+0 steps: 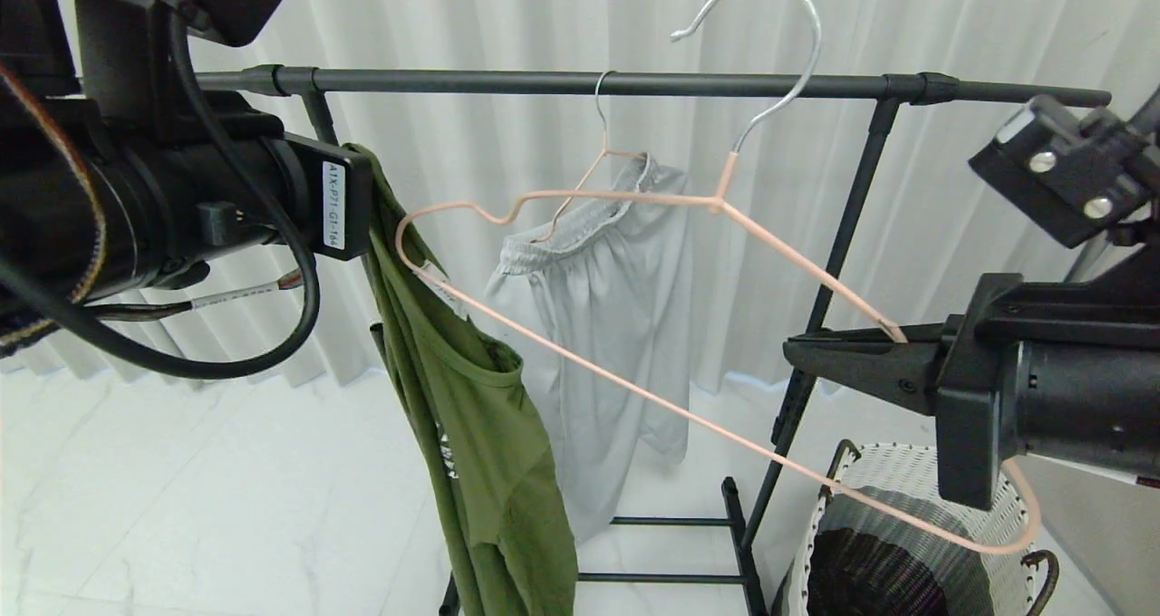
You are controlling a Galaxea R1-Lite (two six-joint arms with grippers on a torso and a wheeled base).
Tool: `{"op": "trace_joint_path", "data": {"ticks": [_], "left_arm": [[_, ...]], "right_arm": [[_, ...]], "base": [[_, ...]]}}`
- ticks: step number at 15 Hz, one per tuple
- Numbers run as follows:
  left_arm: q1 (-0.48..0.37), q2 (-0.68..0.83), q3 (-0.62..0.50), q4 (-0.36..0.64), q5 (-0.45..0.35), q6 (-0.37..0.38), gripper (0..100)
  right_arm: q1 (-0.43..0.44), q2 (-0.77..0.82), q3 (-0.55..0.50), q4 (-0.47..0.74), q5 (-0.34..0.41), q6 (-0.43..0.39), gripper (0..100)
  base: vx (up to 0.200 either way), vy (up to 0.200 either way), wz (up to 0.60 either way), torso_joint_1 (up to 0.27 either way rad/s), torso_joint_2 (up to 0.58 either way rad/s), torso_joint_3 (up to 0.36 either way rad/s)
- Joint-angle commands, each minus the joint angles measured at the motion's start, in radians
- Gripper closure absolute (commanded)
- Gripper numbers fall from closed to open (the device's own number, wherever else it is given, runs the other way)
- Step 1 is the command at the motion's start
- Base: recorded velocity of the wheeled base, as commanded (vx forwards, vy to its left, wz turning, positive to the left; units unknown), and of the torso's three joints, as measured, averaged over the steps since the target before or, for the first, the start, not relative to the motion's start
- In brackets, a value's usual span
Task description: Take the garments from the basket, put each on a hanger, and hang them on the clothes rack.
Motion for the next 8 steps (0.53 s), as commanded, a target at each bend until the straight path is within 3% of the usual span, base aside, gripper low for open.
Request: {"op": "trace_joint_path", "data": {"ticks": [1, 8], "left_arm": [[-0.002, 0.005, 0.001, 0.000, -0.001, 0.000, 100], [-0.002, 0.015, 0.002, 0.000, 0.001, -0.015, 100]], "right_arm": [[-0.008, 0.029, -0.007, -0.005, 0.000, 0.000, 100], [0.015, 0.053, -0.004, -0.009, -0.005, 0.001, 100]], "base": [[0.000, 0.000, 0.00, 0.000, 0.00, 0.000], [0.000, 0.000, 0.00, 0.000, 0.00, 0.000]]}}
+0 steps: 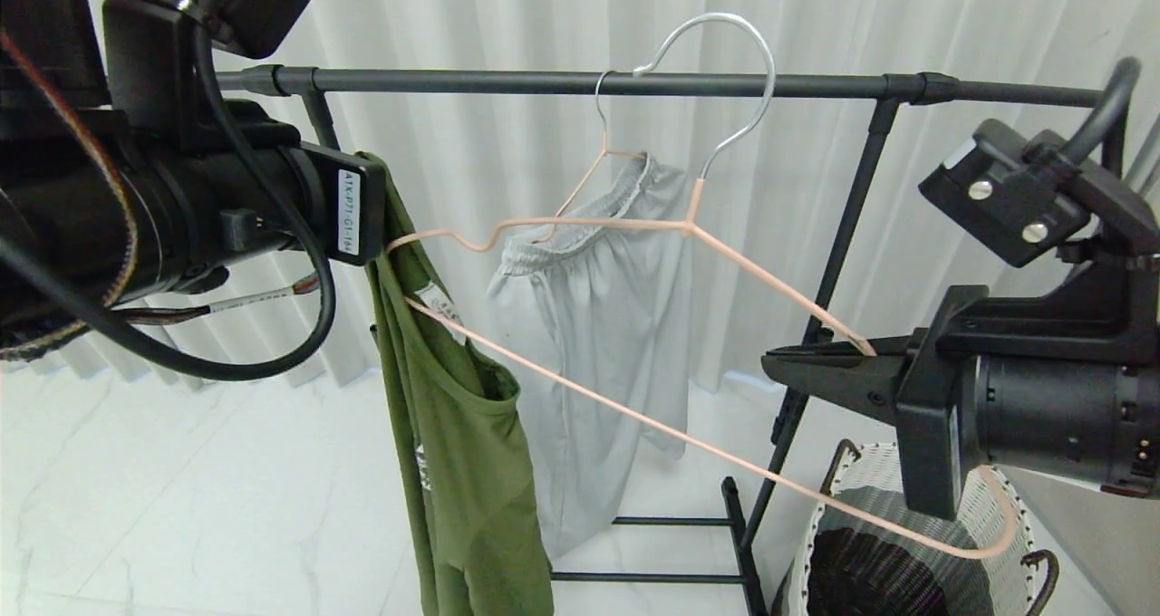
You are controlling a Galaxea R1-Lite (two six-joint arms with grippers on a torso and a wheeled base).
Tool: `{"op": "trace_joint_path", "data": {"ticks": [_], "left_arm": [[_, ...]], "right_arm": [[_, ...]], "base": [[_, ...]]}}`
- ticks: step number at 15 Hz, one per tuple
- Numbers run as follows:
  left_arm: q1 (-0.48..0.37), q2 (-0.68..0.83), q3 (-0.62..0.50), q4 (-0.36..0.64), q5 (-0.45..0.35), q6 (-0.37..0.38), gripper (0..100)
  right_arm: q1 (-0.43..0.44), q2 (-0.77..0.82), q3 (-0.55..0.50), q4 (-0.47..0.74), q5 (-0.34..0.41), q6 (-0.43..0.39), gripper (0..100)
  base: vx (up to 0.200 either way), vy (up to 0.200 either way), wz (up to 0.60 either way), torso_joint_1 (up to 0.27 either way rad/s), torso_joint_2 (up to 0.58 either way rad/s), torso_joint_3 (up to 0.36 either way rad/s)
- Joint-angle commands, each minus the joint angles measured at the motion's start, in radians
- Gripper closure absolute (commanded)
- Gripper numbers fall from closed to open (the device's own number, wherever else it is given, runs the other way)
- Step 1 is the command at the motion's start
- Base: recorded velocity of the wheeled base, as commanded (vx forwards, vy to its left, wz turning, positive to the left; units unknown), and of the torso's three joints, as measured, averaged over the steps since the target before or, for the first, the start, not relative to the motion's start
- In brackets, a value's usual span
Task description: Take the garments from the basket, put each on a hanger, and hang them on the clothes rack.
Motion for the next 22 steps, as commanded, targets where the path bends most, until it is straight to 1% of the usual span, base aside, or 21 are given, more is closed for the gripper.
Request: {"op": "trace_joint_path", "data": {"ticks": [1, 2, 3, 6, 11, 14, 16, 17, 18, 19, 20, 21, 22], "left_arm": [[0.000, 0.001, 0.003, -0.001, 0.001, 0.000, 100], [0.000, -0.001, 0.003, -0.001, 0.001, 0.000, 100], [0.000, -0.001, 0.004, 0.001, 0.001, 0.000, 100], [0.000, 0.001, 0.004, 0.002, 0.001, 0.000, 100], [-0.015, 0.001, 0.004, 0.002, 0.001, 0.000, 100], [-0.020, 0.010, -0.001, 0.002, 0.001, 0.000, 100], [-0.008, 0.019, -0.005, 0.005, 0.004, -0.001, 100], [0.006, 0.019, -0.005, 0.019, 0.004, -0.001, 100], [0.029, 0.016, -0.014, 0.056, 0.004, -0.001, 100], [0.034, 0.013, -0.020, 0.070, 0.004, 0.000, 100], [0.052, 0.002, -0.056, 0.156, 0.006, 0.000, 100], [0.057, -0.004, -0.083, 0.212, 0.004, 0.000, 100], [0.058, -0.005, -0.094, 0.240, 0.004, -0.001, 100]], "right_arm": [[0.002, 0.028, -0.008, -0.004, -0.004, 0.003, 100], [0.000, 0.035, -0.012, -0.009, -0.007, 0.004, 100], [-0.004, 0.051, -0.018, -0.047, -0.015, 0.021, 100], [-0.004, 0.085, -0.023, -0.104, -0.080, 0.052, 100], [-0.004, 0.137, -0.051, -0.133, -0.088, 0.064, 100], [0.034, 0.180, -0.091, -0.127, -0.091, 0.065, 100], [0.088, 0.183, -0.094, -0.097, -0.093, 0.099, 100], [0.102, 0.181, -0.091, -0.053, -0.097, 0.119, 100], [0.103, 0.181, -0.092, -0.015, -0.123, 0.127, 100], [0.102, 0.181, -0.092, -0.012, -0.140, 0.130, 100], [0.095, 0.183, -0.094, -0.012, -0.197, 0.150, 100], [0.089, 0.183, -0.094, -0.012, -0.217, 0.165, 100], [0.088, 0.181, -0.094, -0.013, -0.225, 0.177, 100]], "base": [[0.000, 0.000, 0.00, 0.000, 0.00, 0.000], [0.000, 0.000, 0.00, 0.000, 0.00, 0.000], [0.000, 0.000, 0.00, 0.000, 0.00, 0.000], [0.000, 0.000, 0.00, 0.000, 0.00, 0.000], [0.000, 0.000, 0.00, 0.000, 0.00, 0.000], [0.000, 0.000, 0.00, 0.000, 0.00, 0.000], [0.000, 0.000, 0.00, 0.000, 0.00, 0.000], [0.000, 0.000, 0.00, 0.000, 0.00, 0.000], [0.000, 0.000, 0.00, 0.000, 0.00, 0.000], [0.000, 0.000, 0.00, 0.000, 0.00, 0.000], [0.000, 0.000, 0.00, 0.000, 0.00, 0.000], [0.000, 0.000, 0.00, 0.000, 0.00, 0.000], [0.000, 0.000, 0.00, 0.000, 0.00, 0.000]]}}
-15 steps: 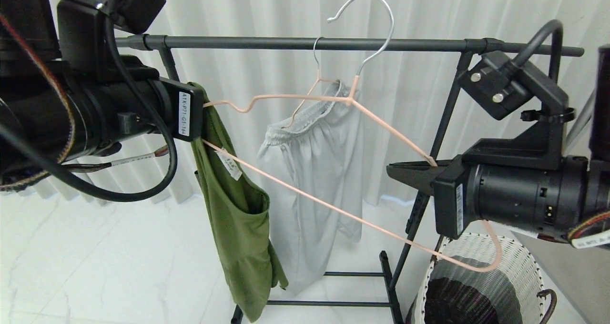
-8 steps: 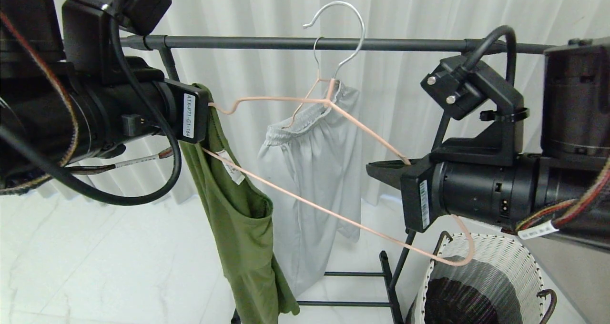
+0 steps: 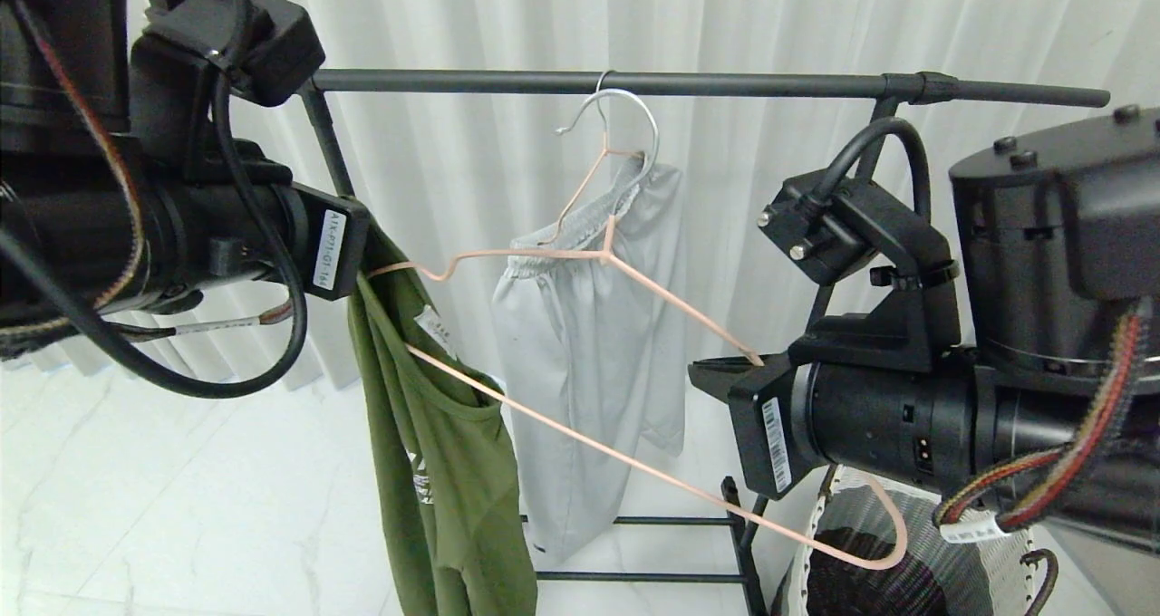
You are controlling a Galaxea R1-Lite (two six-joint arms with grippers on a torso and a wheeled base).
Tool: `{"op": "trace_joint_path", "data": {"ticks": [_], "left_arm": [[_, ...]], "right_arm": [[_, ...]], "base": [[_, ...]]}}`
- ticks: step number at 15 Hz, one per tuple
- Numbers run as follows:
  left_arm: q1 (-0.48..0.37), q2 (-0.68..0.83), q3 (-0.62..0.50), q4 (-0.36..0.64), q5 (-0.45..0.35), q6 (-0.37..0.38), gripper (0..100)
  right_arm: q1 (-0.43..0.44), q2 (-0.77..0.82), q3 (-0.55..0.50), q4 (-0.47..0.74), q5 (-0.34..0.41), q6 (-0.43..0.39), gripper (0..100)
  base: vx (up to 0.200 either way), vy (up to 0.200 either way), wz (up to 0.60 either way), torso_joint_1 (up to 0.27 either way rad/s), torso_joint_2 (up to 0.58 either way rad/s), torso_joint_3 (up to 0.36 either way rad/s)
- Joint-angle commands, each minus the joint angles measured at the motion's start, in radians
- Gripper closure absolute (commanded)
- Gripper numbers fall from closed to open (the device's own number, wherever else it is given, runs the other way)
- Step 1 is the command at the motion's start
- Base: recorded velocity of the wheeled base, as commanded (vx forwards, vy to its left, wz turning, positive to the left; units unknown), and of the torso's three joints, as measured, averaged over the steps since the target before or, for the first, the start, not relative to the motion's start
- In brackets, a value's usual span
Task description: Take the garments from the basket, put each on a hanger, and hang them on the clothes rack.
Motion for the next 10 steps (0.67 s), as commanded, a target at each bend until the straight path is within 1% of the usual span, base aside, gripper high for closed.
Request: {"op": "trace_joint_path", "data": {"ticks": [1, 2, 3, 8, 10], "left_arm": [[0.008, -0.013, -0.029, 0.020, 0.002, -0.001, 100], [0.008, -0.013, -0.027, 0.029, 0.002, -0.001, 100], [0.008, -0.014, -0.027, 0.040, 0.002, -0.001, 100], [-0.022, -0.013, -0.030, 0.039, 0.000, -0.007, 100], [-0.078, -0.013, -0.038, 0.040, 0.000, -0.079, 100]], "right_arm": [[-0.003, 0.000, 0.000, -0.001, -0.014, 0.008, 100], [-0.005, 0.003, 0.000, -0.007, -0.040, 0.008, 100], [-0.006, 0.006, 0.000, -0.025, -0.047, 0.011, 100], [-0.002, 0.044, -0.005, -0.114, -0.050, 0.008, 100], [-0.002, 0.075, -0.005, -0.155, -0.055, 0.006, 100]], "base": [[0.000, 0.000, 0.00, 0.000, 0.00, 0.000], [0.000, 0.000, 0.00, 0.000, 0.00, 0.000], [0.000, 0.000, 0.00, 0.000, 0.00, 0.000], [0.000, 0.000, 0.00, 0.000, 0.00, 0.000], [0.000, 0.000, 0.00, 0.000, 0.00, 0.000]]}}
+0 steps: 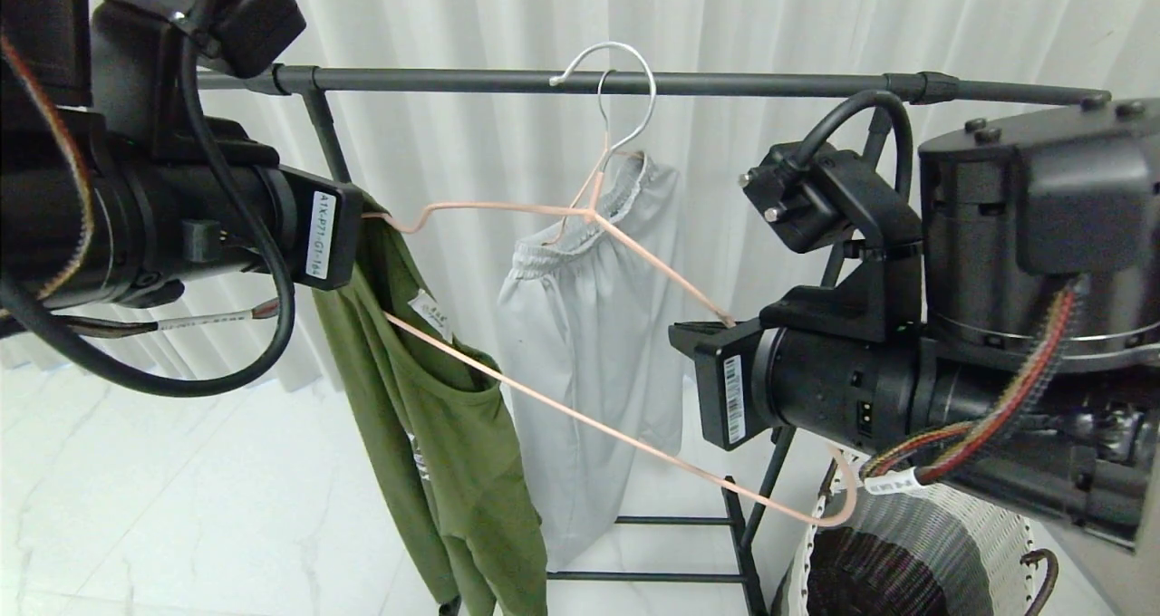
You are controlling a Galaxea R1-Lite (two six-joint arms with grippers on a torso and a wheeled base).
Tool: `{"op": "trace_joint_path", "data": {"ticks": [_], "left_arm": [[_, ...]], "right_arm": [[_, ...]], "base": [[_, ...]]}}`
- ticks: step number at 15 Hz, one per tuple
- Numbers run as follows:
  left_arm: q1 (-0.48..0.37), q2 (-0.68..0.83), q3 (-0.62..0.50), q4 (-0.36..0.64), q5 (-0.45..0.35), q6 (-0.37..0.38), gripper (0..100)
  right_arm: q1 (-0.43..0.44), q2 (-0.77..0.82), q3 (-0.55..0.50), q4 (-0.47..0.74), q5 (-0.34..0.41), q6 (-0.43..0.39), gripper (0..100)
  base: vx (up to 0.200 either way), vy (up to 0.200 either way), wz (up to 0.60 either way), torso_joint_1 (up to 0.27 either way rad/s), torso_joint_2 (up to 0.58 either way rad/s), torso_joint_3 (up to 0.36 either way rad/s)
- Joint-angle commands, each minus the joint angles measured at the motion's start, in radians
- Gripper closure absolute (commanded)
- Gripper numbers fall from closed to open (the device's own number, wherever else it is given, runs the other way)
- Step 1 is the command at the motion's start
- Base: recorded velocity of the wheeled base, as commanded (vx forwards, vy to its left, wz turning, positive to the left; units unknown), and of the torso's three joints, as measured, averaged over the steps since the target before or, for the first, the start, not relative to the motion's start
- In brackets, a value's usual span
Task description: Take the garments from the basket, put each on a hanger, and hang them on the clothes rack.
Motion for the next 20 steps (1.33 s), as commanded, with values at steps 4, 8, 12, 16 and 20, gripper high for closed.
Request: {"op": "trace_joint_path", "data": {"ticks": [4, 8, 12, 16, 20], "left_arm": [[-0.085, 0.001, -0.016, 0.000, 0.000, -0.063, 100], [-0.138, -0.001, -0.036, -0.001, -0.002, -0.081, 100], [-0.185, 0.005, -0.065, -0.001, -0.003, -0.116, 100], [-0.244, 0.005, -0.065, -0.001, -0.003, -0.158, 100], [-0.269, -0.001, -0.048, 0.000, -0.005, -0.152, 100]], "right_arm": [[0.003, 0.072, -0.026, -0.042, 0.000, -0.004, 100], [0.021, 0.135, -0.095, -0.059, 0.001, -0.008, 100], [0.047, 0.163, -0.109, -0.060, 0.003, -0.008, 100], [0.047, 0.164, -0.109, -0.060, 0.007, -0.008, 100], [0.031, 0.153, -0.108, -0.063, 0.001, -0.010, 100]], "base": [[0.000, 0.000, 0.00, 0.000, 0.00, 0.000], [0.000, 0.000, 0.00, 0.000, 0.00, 0.000], [0.000, 0.000, 0.00, 0.000, 0.00, 0.000], [0.000, 0.000, 0.00, 0.000, 0.00, 0.000], [0.000, 0.000, 0.00, 0.000, 0.00, 0.000]]}}
